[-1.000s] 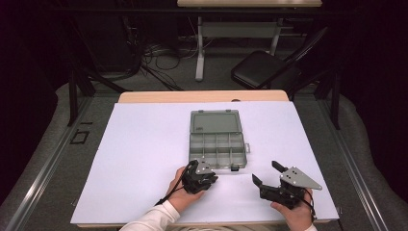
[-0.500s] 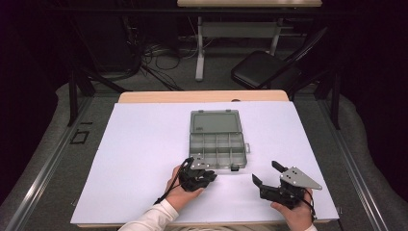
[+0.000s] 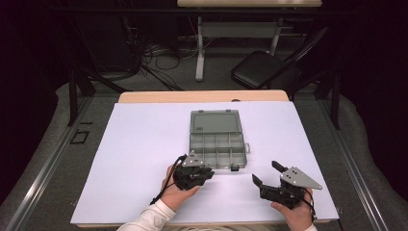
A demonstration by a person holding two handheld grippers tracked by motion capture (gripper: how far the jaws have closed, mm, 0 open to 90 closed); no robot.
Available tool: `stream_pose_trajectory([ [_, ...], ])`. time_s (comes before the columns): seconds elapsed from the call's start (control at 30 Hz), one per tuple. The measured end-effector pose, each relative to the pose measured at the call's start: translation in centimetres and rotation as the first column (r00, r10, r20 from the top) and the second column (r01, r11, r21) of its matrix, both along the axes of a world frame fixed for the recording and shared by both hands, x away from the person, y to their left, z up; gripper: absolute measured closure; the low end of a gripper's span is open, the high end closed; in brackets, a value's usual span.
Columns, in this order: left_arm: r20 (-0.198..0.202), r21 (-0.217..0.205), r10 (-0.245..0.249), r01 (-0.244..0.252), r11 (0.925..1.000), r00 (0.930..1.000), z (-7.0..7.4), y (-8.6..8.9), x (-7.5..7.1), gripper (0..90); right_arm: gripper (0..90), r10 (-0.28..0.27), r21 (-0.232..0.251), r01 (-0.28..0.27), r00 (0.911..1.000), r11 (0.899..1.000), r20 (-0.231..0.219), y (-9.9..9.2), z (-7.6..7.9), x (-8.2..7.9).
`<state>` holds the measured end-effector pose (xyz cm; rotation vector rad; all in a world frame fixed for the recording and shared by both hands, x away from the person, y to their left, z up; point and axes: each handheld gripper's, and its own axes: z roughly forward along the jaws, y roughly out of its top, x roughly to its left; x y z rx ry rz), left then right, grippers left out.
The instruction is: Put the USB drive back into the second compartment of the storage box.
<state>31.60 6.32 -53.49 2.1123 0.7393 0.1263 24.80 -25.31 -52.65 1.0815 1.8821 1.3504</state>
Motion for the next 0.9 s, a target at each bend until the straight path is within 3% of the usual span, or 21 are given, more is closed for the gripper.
stream_pose_trajectory([
  [0.23, 0.020, -0.026, 0.023, -0.023, 0.9994, 0.9995, 0.8, 1.0, 0.2, 79.5, 15.2, -0.001, 0.004, 0.001, 1.0000, 1.000, -0.001, 0.0, 0.0, 0.0],
  [0.9, 0.018, -0.084, 0.115, -0.113, 0.9900, 0.9932, 1.9, 3.6, 1.2, 79.5, 15.2, 0.000, 0.005, 0.000, 1.0000, 1.000, 0.002, 0.0, -0.1, 0.1],
])
